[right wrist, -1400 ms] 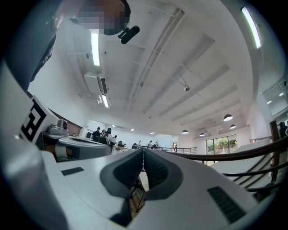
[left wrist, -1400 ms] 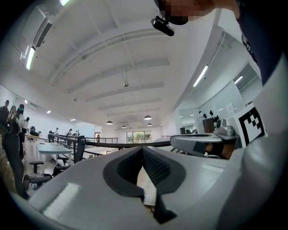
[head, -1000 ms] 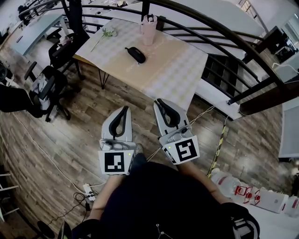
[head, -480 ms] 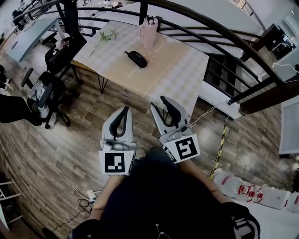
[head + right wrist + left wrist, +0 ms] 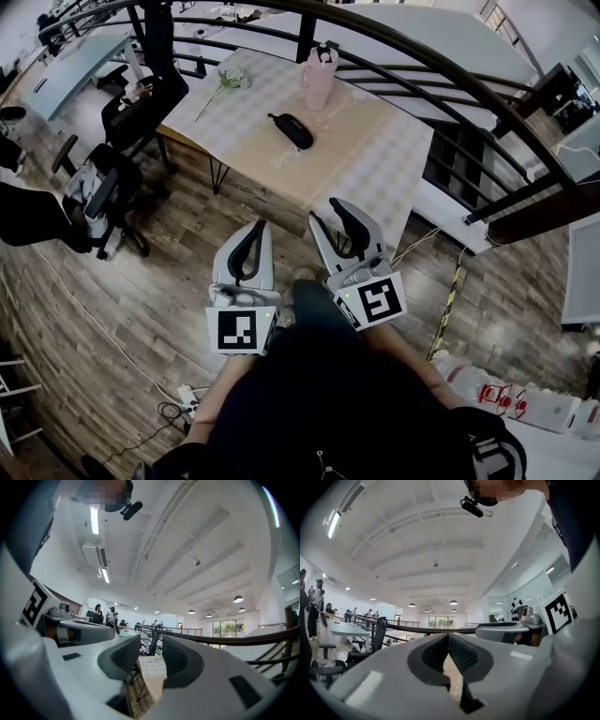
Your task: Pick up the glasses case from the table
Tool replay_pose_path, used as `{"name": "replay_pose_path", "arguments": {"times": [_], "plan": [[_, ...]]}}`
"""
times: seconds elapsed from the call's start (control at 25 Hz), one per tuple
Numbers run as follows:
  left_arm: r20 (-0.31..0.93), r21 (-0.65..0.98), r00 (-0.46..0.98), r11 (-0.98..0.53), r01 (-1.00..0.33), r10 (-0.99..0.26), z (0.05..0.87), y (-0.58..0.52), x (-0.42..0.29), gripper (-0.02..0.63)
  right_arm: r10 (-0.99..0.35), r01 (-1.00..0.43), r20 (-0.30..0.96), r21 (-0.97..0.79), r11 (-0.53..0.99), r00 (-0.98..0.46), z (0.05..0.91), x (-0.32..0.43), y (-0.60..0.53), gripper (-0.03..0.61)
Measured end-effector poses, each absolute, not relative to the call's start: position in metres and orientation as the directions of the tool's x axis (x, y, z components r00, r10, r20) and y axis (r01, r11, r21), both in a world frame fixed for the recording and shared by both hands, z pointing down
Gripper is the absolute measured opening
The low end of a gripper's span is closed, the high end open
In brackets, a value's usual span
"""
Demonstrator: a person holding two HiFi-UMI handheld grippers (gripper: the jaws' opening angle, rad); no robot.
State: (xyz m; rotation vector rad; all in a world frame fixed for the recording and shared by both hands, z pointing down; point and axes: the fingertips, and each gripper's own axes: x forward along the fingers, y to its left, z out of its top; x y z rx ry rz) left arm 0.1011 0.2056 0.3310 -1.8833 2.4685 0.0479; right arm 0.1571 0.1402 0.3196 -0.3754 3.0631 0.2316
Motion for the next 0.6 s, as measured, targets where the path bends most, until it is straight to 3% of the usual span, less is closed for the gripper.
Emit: {"name": "replay_pose_path", "arguments": {"times": [0.6], "plan": [[-0.012,-0.007,-0.294,0.295,-0.956,-0.956,0.344,0.165,0.028,0.011,-0.204,-0.211,-0.071,0.125,0.969,-0.976,0.327,0.078,0.091,0.114]]}}
